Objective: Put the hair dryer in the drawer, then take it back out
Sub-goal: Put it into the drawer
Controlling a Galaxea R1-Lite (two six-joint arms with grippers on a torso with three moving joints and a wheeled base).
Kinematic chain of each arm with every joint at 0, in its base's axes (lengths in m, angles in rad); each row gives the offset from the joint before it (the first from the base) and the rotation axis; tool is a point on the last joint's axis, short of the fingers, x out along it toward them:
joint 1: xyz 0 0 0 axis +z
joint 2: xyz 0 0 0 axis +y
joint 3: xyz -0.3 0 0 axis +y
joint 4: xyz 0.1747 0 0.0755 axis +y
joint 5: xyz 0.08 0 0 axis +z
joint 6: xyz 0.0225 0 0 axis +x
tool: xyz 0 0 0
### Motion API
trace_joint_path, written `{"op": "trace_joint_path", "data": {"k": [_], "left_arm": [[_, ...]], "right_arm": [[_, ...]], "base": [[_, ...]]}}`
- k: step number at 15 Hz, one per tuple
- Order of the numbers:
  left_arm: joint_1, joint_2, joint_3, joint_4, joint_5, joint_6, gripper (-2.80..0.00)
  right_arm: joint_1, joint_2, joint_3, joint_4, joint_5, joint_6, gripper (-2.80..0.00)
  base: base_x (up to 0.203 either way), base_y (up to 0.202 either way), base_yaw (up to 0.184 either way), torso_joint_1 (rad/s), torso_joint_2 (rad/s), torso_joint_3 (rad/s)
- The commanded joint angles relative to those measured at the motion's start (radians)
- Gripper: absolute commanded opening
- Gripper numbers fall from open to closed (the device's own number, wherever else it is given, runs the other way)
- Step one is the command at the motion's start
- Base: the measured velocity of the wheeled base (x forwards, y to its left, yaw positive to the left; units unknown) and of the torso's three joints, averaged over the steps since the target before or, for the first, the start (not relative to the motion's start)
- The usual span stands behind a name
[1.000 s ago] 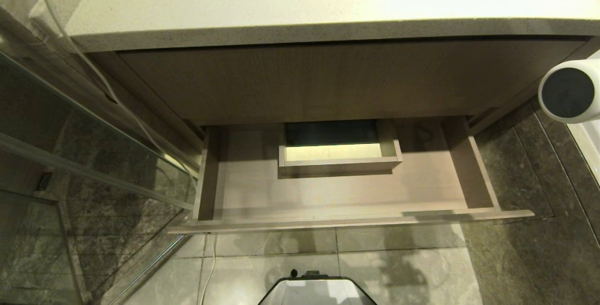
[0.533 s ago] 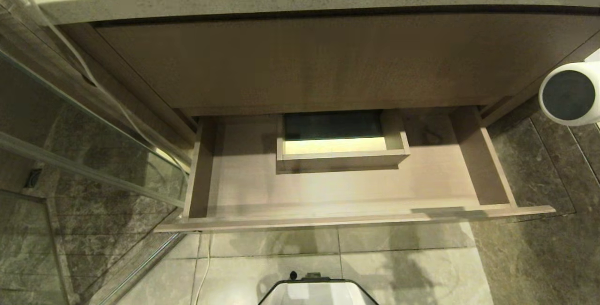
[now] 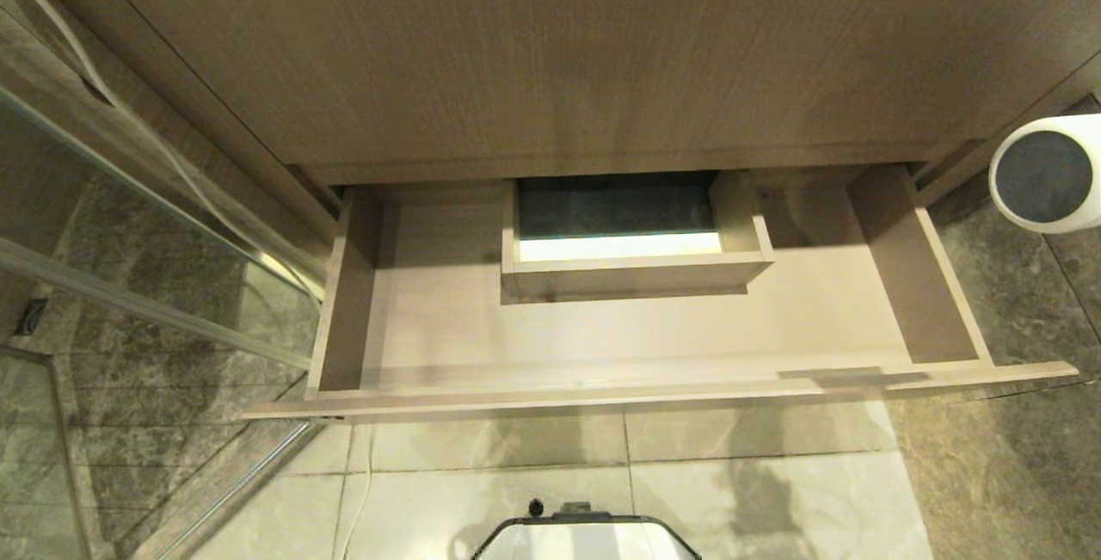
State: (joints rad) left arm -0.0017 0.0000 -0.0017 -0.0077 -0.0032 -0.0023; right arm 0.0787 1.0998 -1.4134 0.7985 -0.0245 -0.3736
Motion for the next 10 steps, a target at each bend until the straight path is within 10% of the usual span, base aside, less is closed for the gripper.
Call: {"op": "trace_joint_path", "data": {"k": [1,10], "left_arm": [[0.0,0.002,0.0,0.0,0.0,-0.001,-2.8],[0.0,0.002,0.0,0.0,0.0,-0.001,-2.8]], "right_arm": [[0.001,-0.003,0.004,0.004,0.0,-0.002,-2.8],[-0.001,-0.012,0.053,-0.009,-0.003,-0.004,-2.8]], "base": [[0.0,0.0,0.0,-0.32,0.48,0.163],[0.0,0.0,0.0,-0.167,0.36,0.195]]}}
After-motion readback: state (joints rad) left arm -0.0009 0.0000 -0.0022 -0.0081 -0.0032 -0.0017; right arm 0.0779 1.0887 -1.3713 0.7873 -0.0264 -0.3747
